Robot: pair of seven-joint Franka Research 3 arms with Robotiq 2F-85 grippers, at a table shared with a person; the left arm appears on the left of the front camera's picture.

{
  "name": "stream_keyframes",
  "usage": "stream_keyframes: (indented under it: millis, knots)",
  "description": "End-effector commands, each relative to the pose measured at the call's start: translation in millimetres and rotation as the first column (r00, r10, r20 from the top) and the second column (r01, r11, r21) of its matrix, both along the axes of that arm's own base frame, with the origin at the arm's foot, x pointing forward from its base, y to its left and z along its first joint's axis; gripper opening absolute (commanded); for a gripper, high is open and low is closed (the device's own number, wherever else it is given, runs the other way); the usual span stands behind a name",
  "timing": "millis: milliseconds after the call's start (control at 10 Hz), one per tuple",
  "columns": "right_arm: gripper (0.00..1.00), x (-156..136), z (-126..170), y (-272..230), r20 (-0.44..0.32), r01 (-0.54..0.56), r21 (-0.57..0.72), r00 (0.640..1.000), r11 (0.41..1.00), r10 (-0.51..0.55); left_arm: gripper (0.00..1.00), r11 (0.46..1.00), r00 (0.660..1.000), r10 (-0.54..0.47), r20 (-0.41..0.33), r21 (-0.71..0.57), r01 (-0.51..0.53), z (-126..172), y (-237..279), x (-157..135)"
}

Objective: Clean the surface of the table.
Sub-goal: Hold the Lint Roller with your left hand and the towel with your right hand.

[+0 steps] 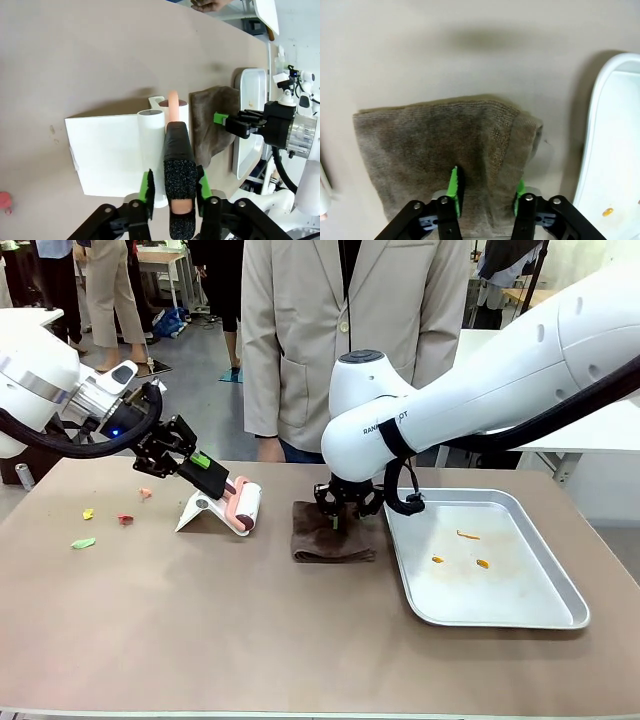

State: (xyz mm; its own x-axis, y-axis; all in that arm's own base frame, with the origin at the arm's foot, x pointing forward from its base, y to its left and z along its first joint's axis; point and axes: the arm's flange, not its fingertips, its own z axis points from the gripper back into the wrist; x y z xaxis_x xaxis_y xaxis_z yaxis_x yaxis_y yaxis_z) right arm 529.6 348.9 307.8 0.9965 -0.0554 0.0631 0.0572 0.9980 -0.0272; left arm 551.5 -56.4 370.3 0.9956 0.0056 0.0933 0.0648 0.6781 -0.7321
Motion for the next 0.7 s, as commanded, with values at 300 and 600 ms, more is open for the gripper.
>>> stream_keyframes:
  millis: [300,600]
  knots:
    - [0.0,2.6,-7.9,0.9,-0.023,0.03,-0.01,0.999,1.0,-0.03,0.0,0.999,0.999,-0.007,0.031,-0.052,0.009,1.1,7.2,0.5]
    - [0.0,3.8,-8.7,0.3,-0.033,0.027,-0.003,0.999,1.0,-0.027,0.0,0.998,0.999,-0.003,0.039,-0.065,0.006,3.0,9.0,-0.1]
